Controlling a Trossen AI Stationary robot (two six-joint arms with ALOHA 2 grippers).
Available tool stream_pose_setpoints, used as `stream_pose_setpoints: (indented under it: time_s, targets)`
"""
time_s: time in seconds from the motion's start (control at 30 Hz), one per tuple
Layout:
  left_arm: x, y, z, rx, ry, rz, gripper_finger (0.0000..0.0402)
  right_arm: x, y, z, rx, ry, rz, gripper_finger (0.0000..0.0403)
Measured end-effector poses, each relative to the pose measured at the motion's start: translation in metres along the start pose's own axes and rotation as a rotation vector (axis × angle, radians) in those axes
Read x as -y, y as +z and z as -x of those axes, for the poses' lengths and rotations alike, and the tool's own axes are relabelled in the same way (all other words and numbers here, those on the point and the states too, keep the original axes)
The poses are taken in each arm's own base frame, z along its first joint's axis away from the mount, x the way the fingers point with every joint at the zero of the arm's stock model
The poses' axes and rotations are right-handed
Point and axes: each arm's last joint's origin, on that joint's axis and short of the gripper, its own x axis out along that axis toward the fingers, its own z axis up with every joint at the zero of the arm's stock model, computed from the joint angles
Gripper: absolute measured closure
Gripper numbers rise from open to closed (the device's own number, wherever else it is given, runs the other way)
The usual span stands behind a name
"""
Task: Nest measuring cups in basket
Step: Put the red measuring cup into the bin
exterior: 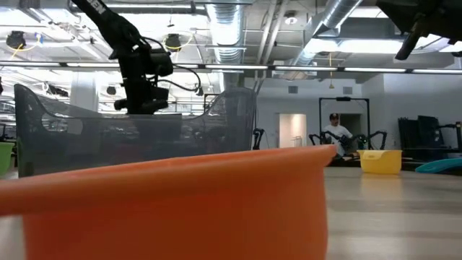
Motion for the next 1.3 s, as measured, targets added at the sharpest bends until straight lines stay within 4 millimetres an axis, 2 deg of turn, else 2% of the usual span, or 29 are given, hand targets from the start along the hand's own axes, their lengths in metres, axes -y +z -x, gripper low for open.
stream_pose_setpoints:
  time_s: [0.13,0.4,0.63,0.87,1.3]
  targets:
    - [0.001,0.0,-0.007,-0.026,0.0,-0.003,0.0391,0.0,-0.002,0.0,-0.018,0.019,0.008,0.0374]
    - [0.001,0.0,-0.008,-0.027,-0.001,0.01,0.0388,0.0,-0.005,0.0,-0.049,0.026,0.022,0.0366]
    - [0.001,0.0,-0.008,-0.027,-0.008,0.039,0.0352,0.0,-0.007,0.0,-0.068,0.024,0.031,0.0343]
    - [0.001,0.0,-0.008,-0.027,-0.006,0.089,0.0317,0.001,-0.011,0.001,-0.111,0.013,-0.006,0.0339]
    - [0.002,0.0,-0.007,-0.026,-0.005,0.182,0.0307,0.003,-0.021,0.002,-0.206,-0.014,-0.066,0.0339]
